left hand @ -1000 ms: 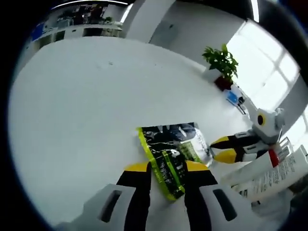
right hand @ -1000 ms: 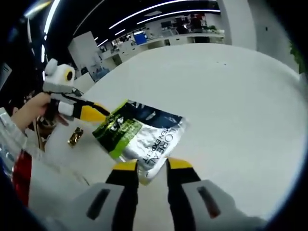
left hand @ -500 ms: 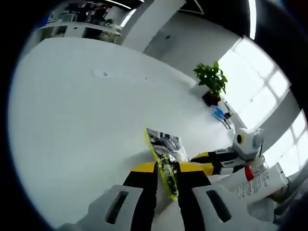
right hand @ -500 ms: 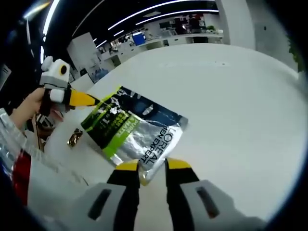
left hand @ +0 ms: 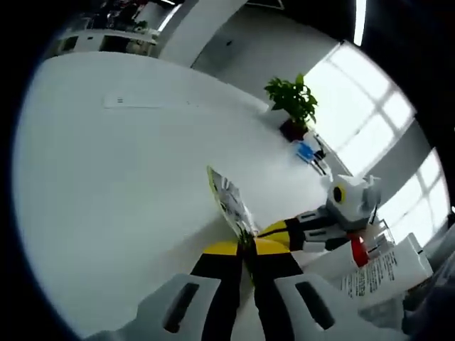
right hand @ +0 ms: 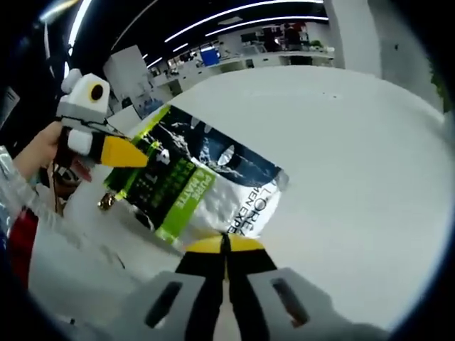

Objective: Arrange the skincare products in the storage area until every visible bottle or jar stands upright without overlapping.

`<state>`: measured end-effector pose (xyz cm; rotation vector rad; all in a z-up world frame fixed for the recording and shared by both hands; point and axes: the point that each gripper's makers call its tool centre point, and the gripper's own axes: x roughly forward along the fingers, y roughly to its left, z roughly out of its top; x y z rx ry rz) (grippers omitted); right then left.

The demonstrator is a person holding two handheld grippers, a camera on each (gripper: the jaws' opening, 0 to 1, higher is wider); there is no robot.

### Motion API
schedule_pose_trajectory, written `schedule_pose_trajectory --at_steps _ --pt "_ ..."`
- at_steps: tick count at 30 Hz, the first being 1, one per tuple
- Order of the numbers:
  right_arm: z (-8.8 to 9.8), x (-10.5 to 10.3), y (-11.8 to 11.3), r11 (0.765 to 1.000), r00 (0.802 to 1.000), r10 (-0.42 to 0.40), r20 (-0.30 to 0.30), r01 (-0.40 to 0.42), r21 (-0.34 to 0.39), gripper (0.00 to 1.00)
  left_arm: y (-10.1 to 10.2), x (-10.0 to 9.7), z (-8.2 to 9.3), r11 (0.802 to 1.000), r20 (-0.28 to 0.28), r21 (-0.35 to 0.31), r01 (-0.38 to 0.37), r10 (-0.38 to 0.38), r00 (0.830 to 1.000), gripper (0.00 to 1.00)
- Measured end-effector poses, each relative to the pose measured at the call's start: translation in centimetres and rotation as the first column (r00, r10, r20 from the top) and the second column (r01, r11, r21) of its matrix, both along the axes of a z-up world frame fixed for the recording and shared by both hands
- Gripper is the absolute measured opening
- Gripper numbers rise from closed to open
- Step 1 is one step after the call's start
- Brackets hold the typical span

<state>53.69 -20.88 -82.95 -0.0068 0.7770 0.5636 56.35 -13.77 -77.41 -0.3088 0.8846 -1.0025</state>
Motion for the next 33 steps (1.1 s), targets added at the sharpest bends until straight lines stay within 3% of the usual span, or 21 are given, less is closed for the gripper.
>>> schedule_pose_trajectory --at_steps 5,17,26,33 --pt "-0.1 0.5 0.0 0.999 1.000 -0.016 -0.011 0.017 0.030 0.01 -0.2 -0.5 0.0 0.999 0.024 0.032 -0.004 0.003 1.000 0.00" --pt "0.3 0.8 -0.7 0.999 0.999 -0.038 0.001 0.038 0.002 0.01 -0.9 -1.2 1.7 1.000 0.044 -0.006 -0.011 0.011 0.999 0.00" --pt "3.3 1.2 -2.8 0.992 0.991 -0.118 0.070 0.115 0.047 0.01 0.4 -0.3 5.2 0.998 0.145 -0.035 -0.043 0.048 0.988 0.00" --pt "5.7 0.1 -3.8 0.992 0.982 -0.125 0.142 0.122 0.026 0.01 2.2 0.5 7.7 0.997 0.221 -0.038 -0.070 0.077 0.972 0.00"
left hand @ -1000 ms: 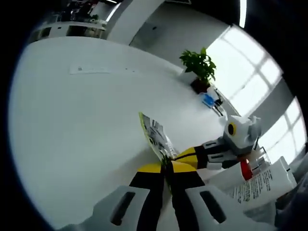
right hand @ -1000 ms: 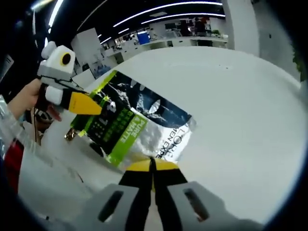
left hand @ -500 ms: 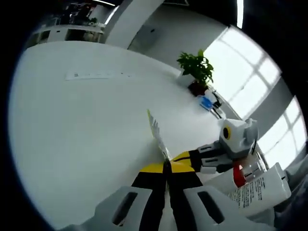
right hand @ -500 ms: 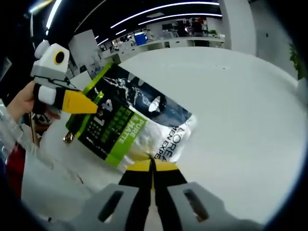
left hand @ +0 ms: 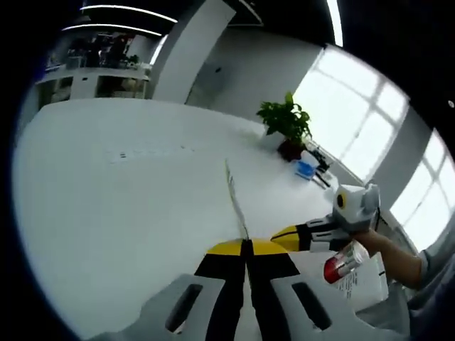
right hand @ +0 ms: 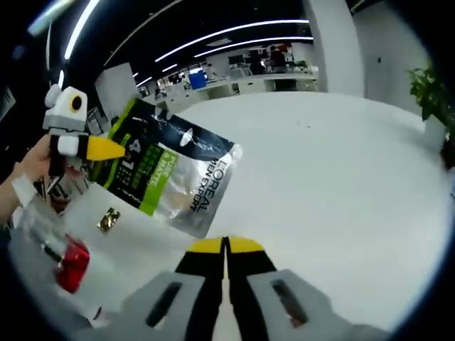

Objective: Arrange the skincare products in the storage area until every visible bottle or jar stands upright without overlapping.

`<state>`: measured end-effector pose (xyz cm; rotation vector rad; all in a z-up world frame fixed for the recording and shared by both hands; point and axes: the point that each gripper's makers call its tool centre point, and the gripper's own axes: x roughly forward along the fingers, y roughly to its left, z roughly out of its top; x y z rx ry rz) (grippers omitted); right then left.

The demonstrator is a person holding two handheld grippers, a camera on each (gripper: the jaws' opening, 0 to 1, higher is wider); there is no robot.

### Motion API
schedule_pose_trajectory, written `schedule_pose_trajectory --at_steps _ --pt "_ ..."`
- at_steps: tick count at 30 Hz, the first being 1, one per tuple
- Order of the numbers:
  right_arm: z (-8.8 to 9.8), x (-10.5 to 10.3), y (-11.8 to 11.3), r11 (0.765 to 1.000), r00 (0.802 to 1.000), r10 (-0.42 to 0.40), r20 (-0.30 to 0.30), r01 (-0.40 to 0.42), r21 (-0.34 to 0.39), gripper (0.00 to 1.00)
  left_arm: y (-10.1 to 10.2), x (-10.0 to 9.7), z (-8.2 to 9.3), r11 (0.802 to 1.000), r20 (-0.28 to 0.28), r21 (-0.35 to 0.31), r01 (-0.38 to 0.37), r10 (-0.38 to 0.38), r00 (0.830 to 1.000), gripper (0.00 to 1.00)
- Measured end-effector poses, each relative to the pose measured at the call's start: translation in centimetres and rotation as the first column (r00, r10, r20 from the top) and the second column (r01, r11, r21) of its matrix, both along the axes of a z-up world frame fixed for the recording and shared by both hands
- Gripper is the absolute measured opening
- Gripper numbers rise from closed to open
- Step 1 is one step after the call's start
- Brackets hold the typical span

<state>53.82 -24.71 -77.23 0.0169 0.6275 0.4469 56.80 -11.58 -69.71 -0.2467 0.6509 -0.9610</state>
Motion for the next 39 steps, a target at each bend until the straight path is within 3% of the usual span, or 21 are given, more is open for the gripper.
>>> schedule_pose_trajectory --at_steps 13,24,33,39 --pt "4.4 -1.9 -0.5 1.000 0.994 -0.001 0.106 0.001 -0.002 0.03 4.0 -0.3 3.9 0.998 0.109 -0.011 -0.068 0.069 0.992 0.00" --pt "7.9 -4.6 0.3 0.999 0.988 0.044 0.150 -0.045 0.005 0.10 6.9 -1.9 6.4 0.992 0.166 -0.034 -0.119 0.123 0.978 0.00" --pt "12.5 -6.1 1.5 0.995 0.958 0.076 0.276 -0.089 0.034 0.16 8.6 -3.2 8.1 0.985 0.193 -0.071 -0.155 0.166 0.967 0.00" --pt "14.2 -7.3 2.8 0.991 0.940 0.095 0.327 -0.119 0.056 0.17 8.6 -4.2 9.4 0.983 0.203 -0.107 -0.148 0.168 0.965 0.00"
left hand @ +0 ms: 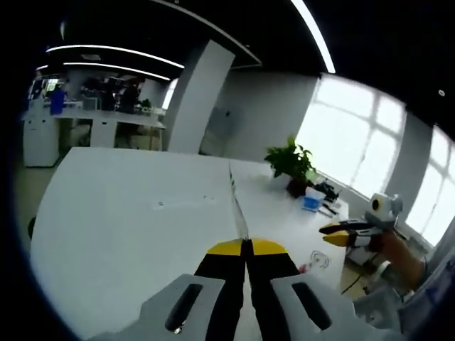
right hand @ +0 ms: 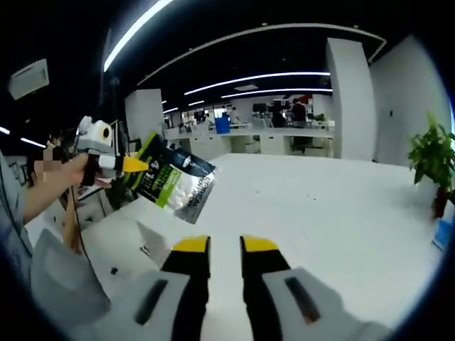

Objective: Arrange the skincare products in the storage area until every visible bottle or jar stands upright without overlapping.

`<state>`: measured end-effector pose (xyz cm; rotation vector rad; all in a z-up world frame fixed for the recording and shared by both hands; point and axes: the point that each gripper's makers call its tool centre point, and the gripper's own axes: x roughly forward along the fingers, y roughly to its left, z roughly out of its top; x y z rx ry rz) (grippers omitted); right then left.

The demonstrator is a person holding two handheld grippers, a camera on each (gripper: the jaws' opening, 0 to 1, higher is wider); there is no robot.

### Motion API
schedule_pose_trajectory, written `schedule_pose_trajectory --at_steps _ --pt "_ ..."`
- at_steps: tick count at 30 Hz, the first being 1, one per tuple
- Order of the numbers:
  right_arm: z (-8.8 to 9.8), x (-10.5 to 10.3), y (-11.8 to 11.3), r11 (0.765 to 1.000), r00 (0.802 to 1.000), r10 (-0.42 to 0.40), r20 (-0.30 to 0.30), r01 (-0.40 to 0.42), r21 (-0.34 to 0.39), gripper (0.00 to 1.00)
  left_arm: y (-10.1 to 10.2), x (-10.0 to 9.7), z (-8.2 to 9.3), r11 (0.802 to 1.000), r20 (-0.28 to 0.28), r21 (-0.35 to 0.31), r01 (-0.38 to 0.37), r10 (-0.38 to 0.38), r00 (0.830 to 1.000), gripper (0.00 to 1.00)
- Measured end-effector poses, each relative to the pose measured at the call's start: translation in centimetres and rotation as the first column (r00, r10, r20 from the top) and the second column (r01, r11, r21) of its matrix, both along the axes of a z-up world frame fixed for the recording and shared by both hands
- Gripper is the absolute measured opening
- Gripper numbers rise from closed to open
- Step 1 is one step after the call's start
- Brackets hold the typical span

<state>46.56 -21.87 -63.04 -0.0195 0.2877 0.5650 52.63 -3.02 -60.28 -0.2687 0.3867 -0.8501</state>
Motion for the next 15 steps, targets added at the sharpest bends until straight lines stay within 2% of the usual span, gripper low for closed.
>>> schedule_pose_trajectory --at_steps 1,3,6,8,12,15 --pt "0.5 -0.2 0.3 1.000 1.000 0.005 0.015 -0.005 0.026 0.17 0.0 -0.1 0.2 1.000 0.004 -0.003 0.000 0.000 1.000 0.00" --pt "1.0 -0.7 0.9 0.997 1.000 0.016 0.005 -0.016 0.076 0.18 0.0 -0.5 0.8 1.000 0.016 -0.013 0.001 -0.001 1.000 0.00" --pt "1.5 -1.1 1.5 0.995 1.000 0.023 0.013 -0.024 0.099 0.18 0.0 -1.0 1.8 0.999 0.031 -0.031 0.007 -0.006 1.000 0.00" --pt "2.1 -1.5 2.5 0.987 0.999 0.038 0.011 -0.039 0.155 0.18 -0.2 -1.3 2.6 0.999 0.044 -0.043 0.013 -0.011 0.999 0.00" --pt "2.9 -2.2 4.8 0.956 0.997 0.075 -0.012 -0.068 0.287 0.19 -1.0 -2.3 4.2 0.997 0.070 -0.067 0.046 -0.041 0.997 0.00" --pt "3.6 -2.6 6.2 0.916 0.997 0.080 -0.022 -0.064 0.396 0.20 -1.5 -3.0 5.2 0.995 0.086 -0.079 0.062 -0.055 0.995 0.00"
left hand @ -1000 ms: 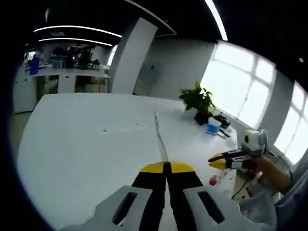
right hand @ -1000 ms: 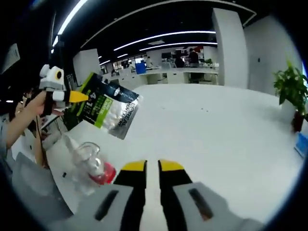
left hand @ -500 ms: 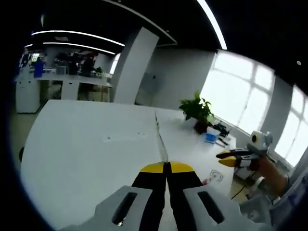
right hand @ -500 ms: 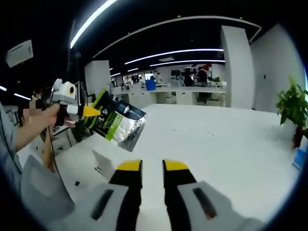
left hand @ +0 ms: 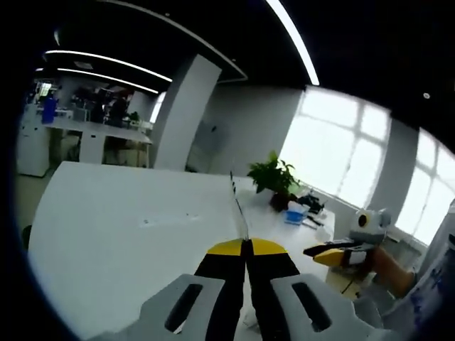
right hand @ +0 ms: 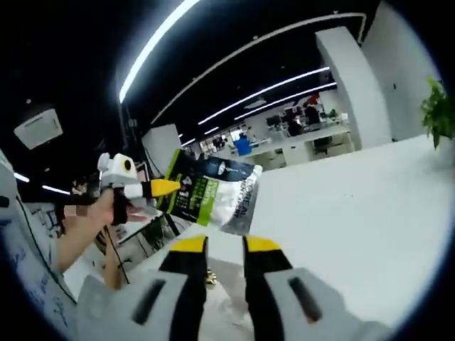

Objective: Arrange the skincare products in the storage area until every visible bottle or jar stands upright without overlapping.

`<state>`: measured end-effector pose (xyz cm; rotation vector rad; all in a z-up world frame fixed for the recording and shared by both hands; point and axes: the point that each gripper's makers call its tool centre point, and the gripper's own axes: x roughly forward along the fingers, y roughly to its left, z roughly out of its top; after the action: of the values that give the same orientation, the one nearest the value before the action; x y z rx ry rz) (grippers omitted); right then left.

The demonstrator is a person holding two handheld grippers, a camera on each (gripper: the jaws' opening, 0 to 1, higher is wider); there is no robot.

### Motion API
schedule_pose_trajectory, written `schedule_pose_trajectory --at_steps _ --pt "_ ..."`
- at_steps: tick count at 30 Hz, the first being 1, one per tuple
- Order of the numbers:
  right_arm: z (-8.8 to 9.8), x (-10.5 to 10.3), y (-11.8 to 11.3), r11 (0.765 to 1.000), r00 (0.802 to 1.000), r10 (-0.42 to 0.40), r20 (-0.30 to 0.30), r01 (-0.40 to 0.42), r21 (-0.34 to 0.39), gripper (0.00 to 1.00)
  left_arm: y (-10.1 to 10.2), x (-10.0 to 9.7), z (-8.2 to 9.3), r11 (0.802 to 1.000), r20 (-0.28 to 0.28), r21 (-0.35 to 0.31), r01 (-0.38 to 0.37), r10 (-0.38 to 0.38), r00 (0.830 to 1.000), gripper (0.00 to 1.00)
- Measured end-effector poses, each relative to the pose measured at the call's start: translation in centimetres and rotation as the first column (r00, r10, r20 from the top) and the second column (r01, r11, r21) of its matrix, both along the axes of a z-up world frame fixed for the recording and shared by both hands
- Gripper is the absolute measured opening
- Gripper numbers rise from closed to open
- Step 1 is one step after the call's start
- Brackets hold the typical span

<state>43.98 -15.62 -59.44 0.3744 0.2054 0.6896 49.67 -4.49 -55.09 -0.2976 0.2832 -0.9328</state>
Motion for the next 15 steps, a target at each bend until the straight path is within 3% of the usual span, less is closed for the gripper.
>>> schedule_pose_trajectory --at_steps 5,9,11,13,15 --pt "0.0 -0.8 2.1 0.990 0.998 0.038 -0.051 -0.031 0.140 0.20 -0.8 -1.3 1.8 0.999 0.023 -0.036 0.036 -0.035 0.999 0.00" --pt "0.6 -0.8 3.0 0.943 0.995 0.028 -0.097 0.006 0.334 0.19 -1.6 -2.3 3.2 0.994 0.031 -0.081 0.069 -0.067 0.997 0.00" --pt "0.7 -0.8 3.4 0.925 0.994 0.019 -0.109 0.024 0.379 0.19 -2.0 -2.7 3.5 0.994 0.042 -0.083 0.076 -0.073 0.996 0.00" --pt "1.0 -1.2 4.2 0.932 0.995 0.013 -0.097 0.023 0.361 0.20 -2.2 -3.0 3.8 0.993 0.050 -0.087 0.078 -0.074 0.996 0.00" --pt "1.8 -1.2 4.6 0.904 0.995 0.013 -0.099 0.031 0.426 0.21 -2.4 -3.2 4.1 0.992 0.054 -0.097 0.079 -0.074 0.996 0.00"
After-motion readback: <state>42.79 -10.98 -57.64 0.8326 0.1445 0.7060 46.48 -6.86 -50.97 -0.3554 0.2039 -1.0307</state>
